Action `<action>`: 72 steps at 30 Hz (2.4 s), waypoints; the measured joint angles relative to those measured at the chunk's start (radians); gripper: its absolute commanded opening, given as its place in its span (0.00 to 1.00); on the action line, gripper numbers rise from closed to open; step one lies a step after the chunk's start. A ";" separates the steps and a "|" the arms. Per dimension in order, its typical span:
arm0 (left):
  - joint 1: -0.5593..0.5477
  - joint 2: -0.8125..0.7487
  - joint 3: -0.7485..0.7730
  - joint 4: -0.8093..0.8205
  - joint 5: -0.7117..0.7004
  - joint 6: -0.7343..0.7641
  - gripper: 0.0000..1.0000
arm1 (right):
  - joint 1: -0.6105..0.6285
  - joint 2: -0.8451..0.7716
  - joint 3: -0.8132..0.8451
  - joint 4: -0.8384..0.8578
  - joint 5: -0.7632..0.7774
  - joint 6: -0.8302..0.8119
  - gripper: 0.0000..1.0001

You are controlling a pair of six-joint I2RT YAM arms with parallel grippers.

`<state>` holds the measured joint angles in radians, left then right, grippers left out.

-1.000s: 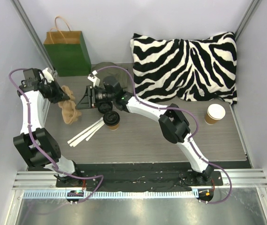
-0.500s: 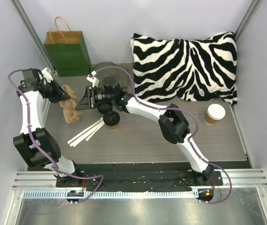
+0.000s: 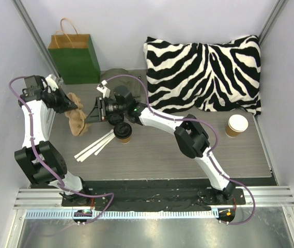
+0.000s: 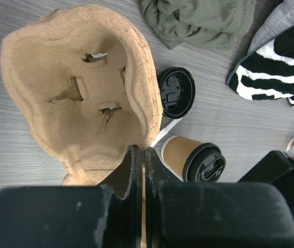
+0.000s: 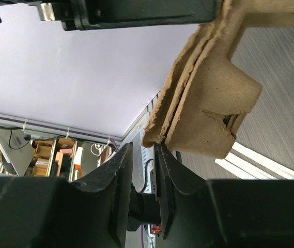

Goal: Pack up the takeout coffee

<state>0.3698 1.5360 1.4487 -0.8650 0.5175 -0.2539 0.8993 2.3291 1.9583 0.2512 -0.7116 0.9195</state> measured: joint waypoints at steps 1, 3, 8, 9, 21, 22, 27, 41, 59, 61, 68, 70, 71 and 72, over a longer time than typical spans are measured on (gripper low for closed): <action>0.000 0.000 0.000 0.000 0.000 0.000 0.00 | -0.003 -0.002 -0.005 -0.005 0.000 -0.004 0.32; 0.002 0.000 0.000 0.001 0.000 0.000 0.00 | -0.008 -0.002 -0.007 -0.018 0.003 -0.012 0.33; 0.006 0.000 0.000 0.003 0.003 0.000 0.00 | -0.016 -0.002 -0.007 -0.042 0.016 -0.024 0.38; 0.006 0.000 0.000 0.003 0.007 0.000 0.00 | -0.017 -0.002 -0.007 -0.044 0.018 -0.025 0.39; 0.006 0.000 0.000 0.003 0.011 -0.001 0.00 | -0.015 -0.002 0.000 -0.066 0.037 -0.044 0.42; 0.006 0.000 0.000 0.003 0.012 -0.001 0.00 | -0.014 -0.002 0.002 -0.068 0.039 -0.047 0.42; 0.006 0.000 0.000 0.005 0.011 0.000 0.00 | -0.006 0.000 0.021 -0.095 0.050 -0.064 0.45; -0.024 0.114 0.025 0.016 -0.168 0.108 0.00 | -0.008 0.000 0.037 -0.166 0.090 -0.137 0.51; -0.177 0.544 0.292 0.012 -0.539 0.277 0.45 | -0.182 -0.159 -0.002 -0.304 0.097 -0.298 0.63; -0.174 0.542 0.292 0.009 -0.539 0.284 0.51 | -0.203 -0.171 -0.005 -0.318 0.084 -0.317 0.63; -0.171 0.428 0.244 0.000 -0.394 0.269 0.54 | -0.261 -0.201 -0.056 -0.374 0.055 -0.365 0.64; -0.174 0.361 0.222 -0.008 -0.336 0.251 0.54 | -0.277 -0.219 -0.089 -0.385 0.053 -0.374 0.64; -0.177 0.328 0.207 -0.008 -0.312 0.240 0.54 | -0.283 -0.228 -0.102 -0.393 0.050 -0.377 0.64; -0.182 0.300 0.190 -0.009 -0.290 0.232 0.54 | -0.288 -0.234 -0.111 -0.396 0.049 -0.381 0.64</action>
<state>0.1883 1.8359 1.6382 -0.8738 0.2272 -0.0223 0.6117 2.0953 1.8477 -0.1448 -0.6628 0.5381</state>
